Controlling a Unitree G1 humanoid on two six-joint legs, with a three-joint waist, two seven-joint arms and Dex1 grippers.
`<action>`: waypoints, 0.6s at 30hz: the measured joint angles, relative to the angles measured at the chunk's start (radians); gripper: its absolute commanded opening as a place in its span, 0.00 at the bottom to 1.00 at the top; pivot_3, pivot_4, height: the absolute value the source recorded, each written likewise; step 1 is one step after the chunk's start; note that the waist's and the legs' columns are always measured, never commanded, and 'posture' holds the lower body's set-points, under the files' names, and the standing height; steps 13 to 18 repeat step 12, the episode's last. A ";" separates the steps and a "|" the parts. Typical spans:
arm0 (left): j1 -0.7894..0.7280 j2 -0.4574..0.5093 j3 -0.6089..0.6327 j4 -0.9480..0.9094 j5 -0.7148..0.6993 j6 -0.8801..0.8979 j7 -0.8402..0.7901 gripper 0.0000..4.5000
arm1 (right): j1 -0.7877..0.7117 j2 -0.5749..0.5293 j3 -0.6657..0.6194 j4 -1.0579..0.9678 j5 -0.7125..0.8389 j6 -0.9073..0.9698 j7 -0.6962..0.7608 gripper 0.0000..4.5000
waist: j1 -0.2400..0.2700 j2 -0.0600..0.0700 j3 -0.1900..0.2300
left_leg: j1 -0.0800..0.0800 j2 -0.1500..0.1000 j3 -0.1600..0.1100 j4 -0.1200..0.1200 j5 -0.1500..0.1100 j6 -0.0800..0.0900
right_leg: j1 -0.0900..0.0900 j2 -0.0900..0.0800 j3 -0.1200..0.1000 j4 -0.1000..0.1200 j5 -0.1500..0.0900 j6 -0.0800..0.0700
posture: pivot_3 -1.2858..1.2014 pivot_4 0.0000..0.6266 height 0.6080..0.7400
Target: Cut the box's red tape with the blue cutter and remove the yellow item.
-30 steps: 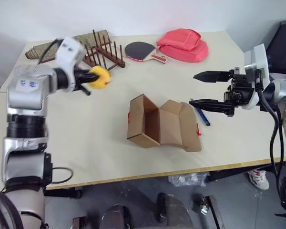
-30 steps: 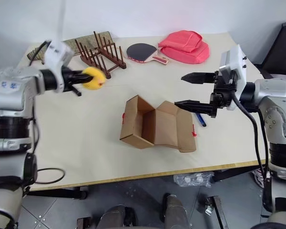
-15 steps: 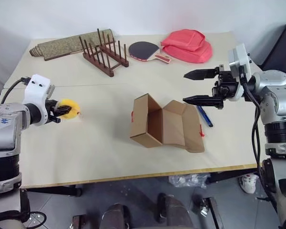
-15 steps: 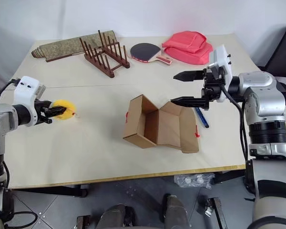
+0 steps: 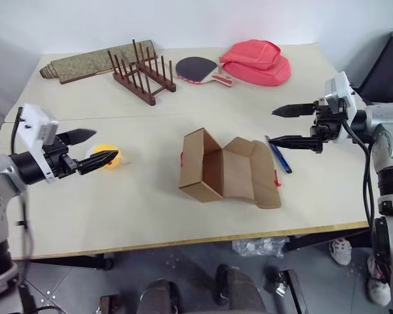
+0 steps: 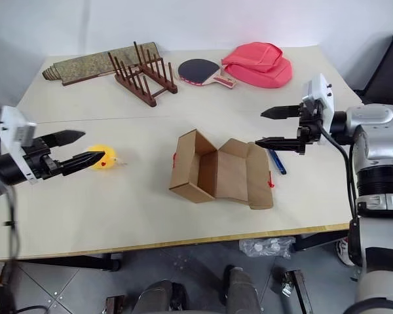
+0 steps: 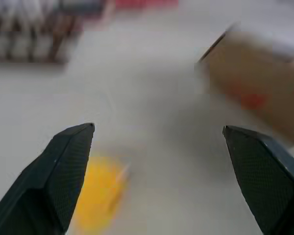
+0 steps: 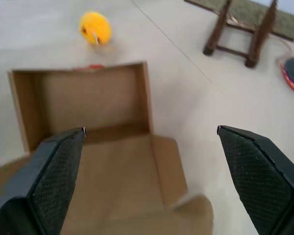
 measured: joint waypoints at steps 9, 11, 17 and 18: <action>0.441 -0.016 0.017 0.022 0.009 -0.353 -0.226 0.99 | 0.128 -0.112 0.045 0.426 -0.213 -0.387 0.031 1.00 | -0.017 0.004 0.002 | 0.004 0.000 0.003 0.000 0.001 0.000 | 0.000 0.001 0.004 0.000 -0.001 -0.001 | 0.52 0.24 1.00; 0.457 0.008 0.016 0.076 0.012 -0.384 -0.252 0.99 | 0.108 -0.106 0.045 0.484 -0.236 -0.429 0.024 1.00 | -0.028 0.005 0.002 | 0.010 0.000 0.003 0.000 0.001 0.000 | 0.001 0.000 0.008 0.001 -0.001 -0.002 | 0.52 0.24 1.00; 0.456 0.016 0.016 0.100 0.011 -0.392 -0.259 0.99 | 0.094 -0.096 0.044 0.498 -0.241 -0.444 0.022 1.00 | -0.030 0.004 0.002 | 0.012 0.000 0.001 -0.001 0.001 0.000 | 0.003 0.000 0.009 0.002 -0.001 -0.003 | 0.52 0.24 1.00; 0.456 0.016 0.016 0.100 0.011 -0.392 -0.259 0.99 | 0.094 -0.096 0.044 0.498 -0.241 -0.444 0.022 1.00 | -0.030 0.004 0.002 | 0.012 0.000 0.001 -0.001 0.001 0.000 | 0.003 0.000 0.009 0.002 -0.001 -0.003 | 0.52 0.24 1.00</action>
